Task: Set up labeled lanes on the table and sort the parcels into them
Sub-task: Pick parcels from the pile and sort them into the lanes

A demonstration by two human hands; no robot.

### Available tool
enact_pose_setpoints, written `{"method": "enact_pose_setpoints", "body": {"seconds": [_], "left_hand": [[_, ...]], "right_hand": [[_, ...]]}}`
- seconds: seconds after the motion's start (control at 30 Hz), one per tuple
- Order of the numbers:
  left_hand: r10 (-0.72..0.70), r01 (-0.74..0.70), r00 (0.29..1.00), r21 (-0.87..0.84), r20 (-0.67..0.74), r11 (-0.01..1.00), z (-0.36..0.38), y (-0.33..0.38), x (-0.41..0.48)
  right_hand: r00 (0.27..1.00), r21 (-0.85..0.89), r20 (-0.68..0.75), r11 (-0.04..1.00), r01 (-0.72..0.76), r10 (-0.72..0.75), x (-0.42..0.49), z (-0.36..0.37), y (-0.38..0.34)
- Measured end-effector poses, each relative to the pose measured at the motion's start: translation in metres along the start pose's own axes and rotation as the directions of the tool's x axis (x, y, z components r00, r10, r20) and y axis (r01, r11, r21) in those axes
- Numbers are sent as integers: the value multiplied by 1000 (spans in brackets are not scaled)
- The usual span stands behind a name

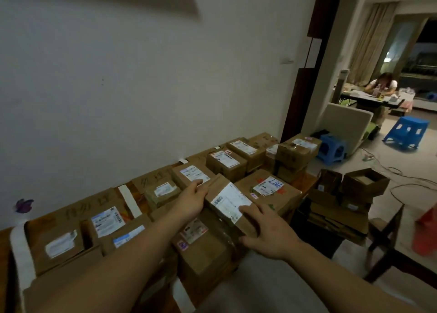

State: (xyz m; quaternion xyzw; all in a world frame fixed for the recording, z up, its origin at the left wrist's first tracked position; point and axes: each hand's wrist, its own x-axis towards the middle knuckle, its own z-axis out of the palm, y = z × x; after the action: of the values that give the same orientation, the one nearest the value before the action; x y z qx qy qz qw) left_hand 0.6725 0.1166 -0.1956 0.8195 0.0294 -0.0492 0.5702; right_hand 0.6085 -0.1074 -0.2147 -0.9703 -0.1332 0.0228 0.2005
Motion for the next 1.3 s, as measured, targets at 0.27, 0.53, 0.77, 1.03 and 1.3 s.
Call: {"method": "enact_pose_setpoints", "body": {"seconds": [0.27,0.53,0.77,1.03,1.3], "left_hand": [[-103,14,990,654,98,757,35,-71,32],[-414,178,907,824,73,537,63,-117,24],[-471,201,878,832,80,516,58,-102,22],[-211,291,956,742,-203,603,-5,-56,-19],[-301,564,823,630,-481,534,-149,-75,-183]], "right_hand": [[991,-50,3,990,-133,133,69,20,38],[975,-72,222,997,16,0,112,74,79],[920,-71,391,996,55,-22,119,110,100],[941,80,242,972,222,-235,144,71,16],[805,-22,250,828,561,-539,95,82,-182]]}}
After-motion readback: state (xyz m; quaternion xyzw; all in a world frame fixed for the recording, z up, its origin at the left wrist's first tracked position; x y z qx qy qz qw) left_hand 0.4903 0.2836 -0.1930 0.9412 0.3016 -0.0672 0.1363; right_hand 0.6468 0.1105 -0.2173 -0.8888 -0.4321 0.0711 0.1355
